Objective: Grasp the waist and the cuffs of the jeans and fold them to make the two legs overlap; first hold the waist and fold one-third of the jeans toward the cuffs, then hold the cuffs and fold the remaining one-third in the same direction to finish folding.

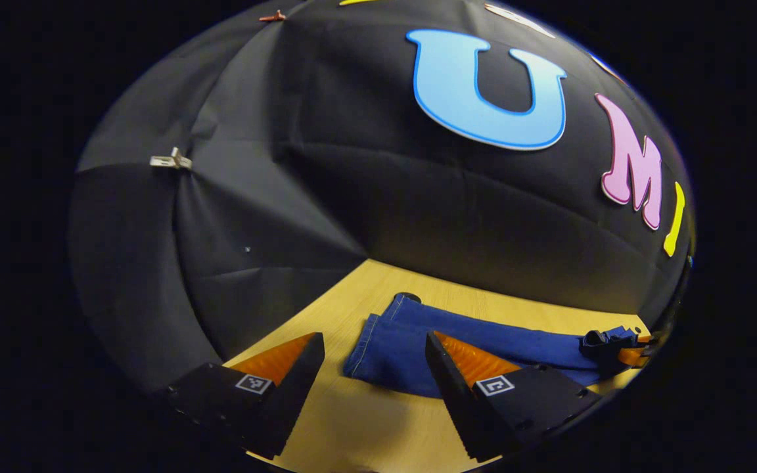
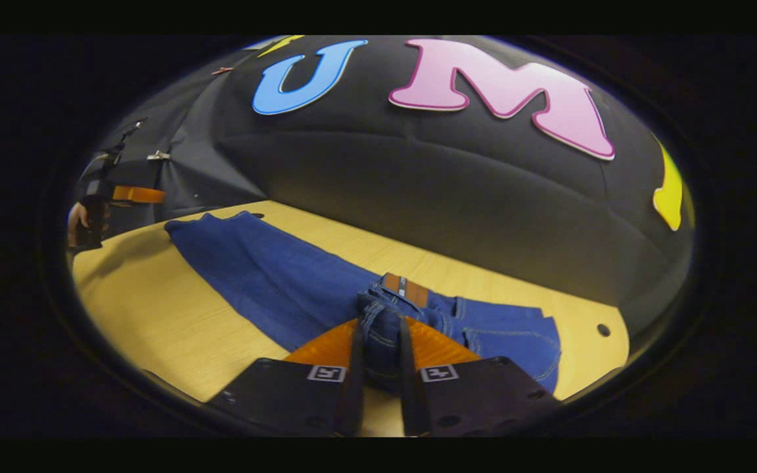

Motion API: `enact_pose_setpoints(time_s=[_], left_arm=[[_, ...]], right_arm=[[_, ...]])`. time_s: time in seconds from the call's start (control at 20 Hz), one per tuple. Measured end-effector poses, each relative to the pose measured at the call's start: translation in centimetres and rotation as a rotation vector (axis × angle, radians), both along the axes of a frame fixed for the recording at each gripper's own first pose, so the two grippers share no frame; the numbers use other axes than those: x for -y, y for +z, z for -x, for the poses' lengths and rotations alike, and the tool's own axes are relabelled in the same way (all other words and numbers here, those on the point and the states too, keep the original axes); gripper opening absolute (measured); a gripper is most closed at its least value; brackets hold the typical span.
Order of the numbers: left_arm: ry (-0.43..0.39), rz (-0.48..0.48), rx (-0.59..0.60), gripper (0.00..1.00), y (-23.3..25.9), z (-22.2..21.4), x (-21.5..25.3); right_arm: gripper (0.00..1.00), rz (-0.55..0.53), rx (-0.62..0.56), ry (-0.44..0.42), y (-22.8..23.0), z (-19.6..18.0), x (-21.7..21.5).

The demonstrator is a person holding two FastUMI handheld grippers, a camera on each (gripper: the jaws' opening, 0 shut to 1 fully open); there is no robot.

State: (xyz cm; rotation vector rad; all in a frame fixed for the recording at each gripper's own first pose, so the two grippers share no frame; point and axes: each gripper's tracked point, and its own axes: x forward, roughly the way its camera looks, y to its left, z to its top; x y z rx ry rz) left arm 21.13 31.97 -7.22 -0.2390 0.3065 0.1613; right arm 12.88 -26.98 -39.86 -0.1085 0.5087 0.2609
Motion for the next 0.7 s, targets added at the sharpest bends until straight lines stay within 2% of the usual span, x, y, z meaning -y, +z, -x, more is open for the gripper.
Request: enact_pose_setpoints(time_s=[0.1, 0.2, 0.25, 0.35, 0.45, 0.6, 0.7], left_arm=[[0.004, 0.028, -0.068, 0.96, -2.2, -1.5, -1.1], [0.007, -0.003, -0.099, 0.97, -3.1, -3.5, -1.5], [-0.005, -0.028, -0.111, 0.97, -3.4, -4.3, -1.4], [-0.040, -0.086, -0.153, 0.97, -4.5, -5.4, -1.7], [-0.073, -0.129, -0.188, 0.97, -5.3, -6.0, -1.6], [-0.086, -0.074, -0.235, 0.96, -5.6, -5.9, -1.3], [-0.087, -0.052, -0.252, 0.95, -5.3, -5.3, -1.1]], right_arm=[[0.58, -0.037, -0.002, -0.025, 0.4, 0.7, -0.3], [0.96, -0.073, 0.007, -0.056, 1.2, 1.6, -0.2], [0.99, -0.096, 0.010, -0.070, 1.6, 2.0, 0.1], [0.96, -0.127, 0.010, -0.105, 2.1, 3.0, 1.1], [0.98, -0.151, 0.037, -0.126, 3.4, 3.7, 2.3], [0.97, -0.118, 0.073, -0.155, 4.7, 4.2, 4.9], [0.98, -0.146, 0.054, -0.170, 4.9, 4.6, 5.6]])
